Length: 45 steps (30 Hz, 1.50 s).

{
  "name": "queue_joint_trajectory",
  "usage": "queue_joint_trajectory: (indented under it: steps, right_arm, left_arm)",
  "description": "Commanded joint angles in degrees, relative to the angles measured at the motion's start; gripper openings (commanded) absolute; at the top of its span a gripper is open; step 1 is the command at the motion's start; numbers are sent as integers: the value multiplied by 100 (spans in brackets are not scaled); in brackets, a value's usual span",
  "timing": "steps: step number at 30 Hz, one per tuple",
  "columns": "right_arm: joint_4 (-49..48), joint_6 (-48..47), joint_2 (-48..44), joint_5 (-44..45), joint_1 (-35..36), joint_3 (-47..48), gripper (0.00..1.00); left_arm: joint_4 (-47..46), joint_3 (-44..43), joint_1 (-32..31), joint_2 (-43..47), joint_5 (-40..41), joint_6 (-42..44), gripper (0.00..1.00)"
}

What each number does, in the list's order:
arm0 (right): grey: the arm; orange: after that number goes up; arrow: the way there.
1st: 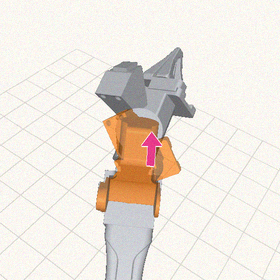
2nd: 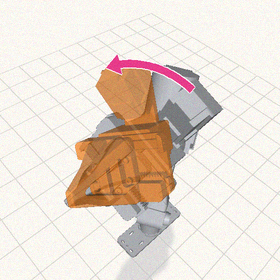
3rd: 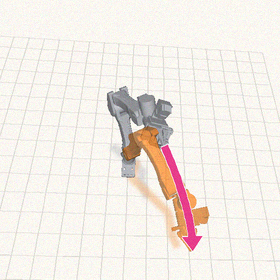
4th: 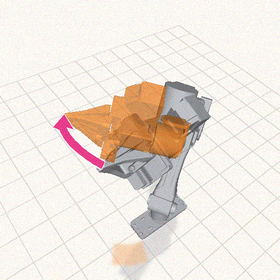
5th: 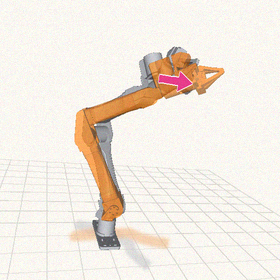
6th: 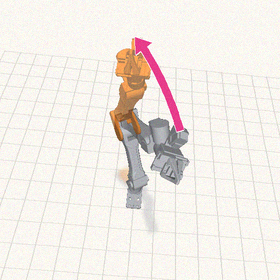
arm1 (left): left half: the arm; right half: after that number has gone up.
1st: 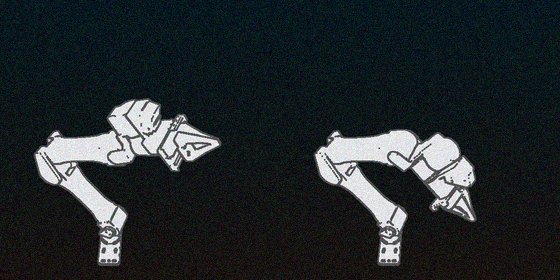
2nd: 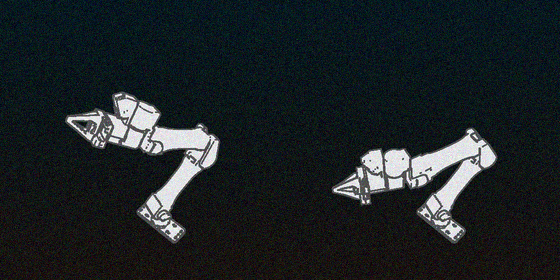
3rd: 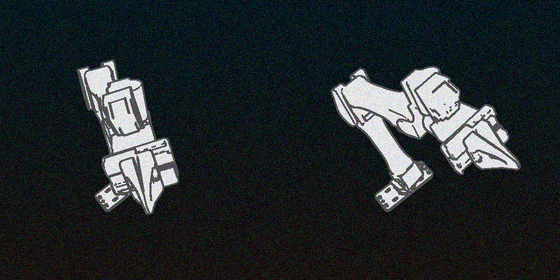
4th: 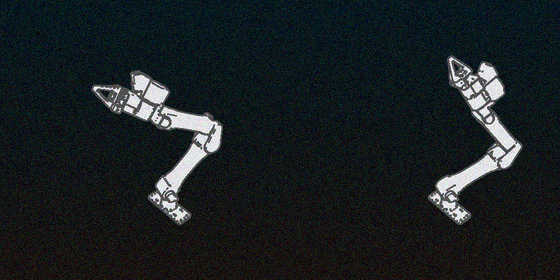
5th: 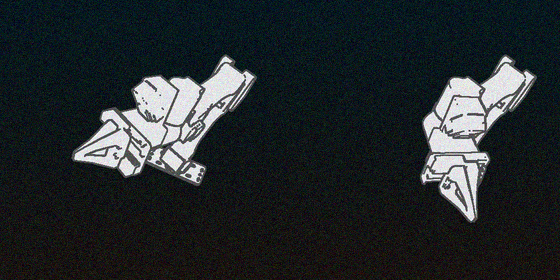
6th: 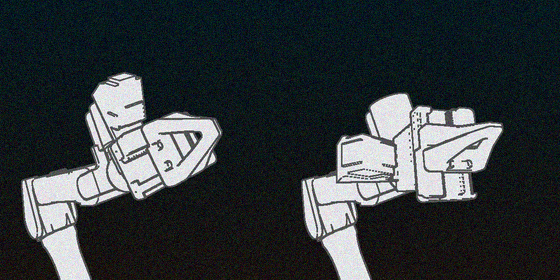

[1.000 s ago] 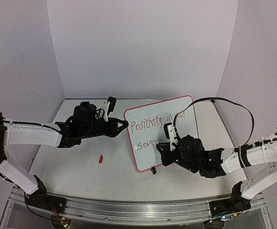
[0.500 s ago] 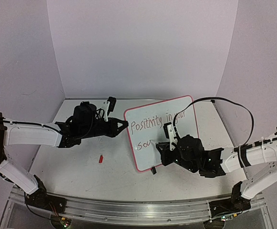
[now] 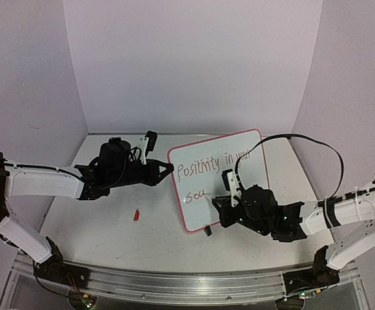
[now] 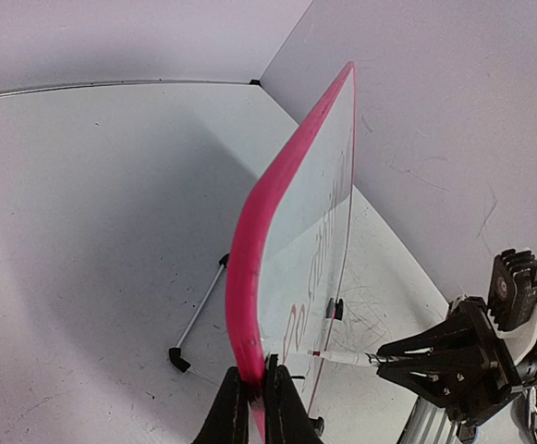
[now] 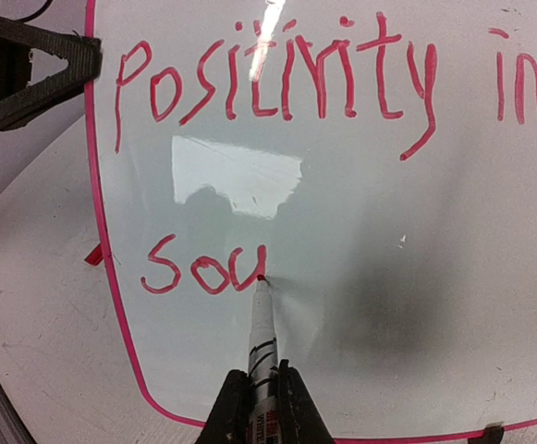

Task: Write a sentence on the whiteboard

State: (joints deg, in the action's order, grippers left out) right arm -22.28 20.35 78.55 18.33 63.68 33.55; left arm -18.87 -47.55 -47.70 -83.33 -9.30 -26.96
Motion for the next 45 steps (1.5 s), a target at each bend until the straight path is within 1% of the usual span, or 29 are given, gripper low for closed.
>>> queue_joint_trajectory:
  steps: [1, 9, 15, 25, 45]
  right_arm:
    - [181, 65, -142, 51, -6, -112, 0]
    - [262, 57, -289, 114, -7, -27, 0]
    - [245, -18, -692, 68, -16, -2, 0]
    - [-13, -162, -244, 216, -107, 393, 0]
    - [-110, -284, 8, 191, -239, 557, 0]
  left_arm:
    - [244, -153, 10, -37, 227, 261, 0]
    - [257, -144, 7, -26, 247, 279, 0]
    - [270, -137, 7, -8, 251, 271, 0]
    - [274, -137, 7, 1, 248, 270, 0]
    - [269, -166, 7, -4, 223, 288, 0]
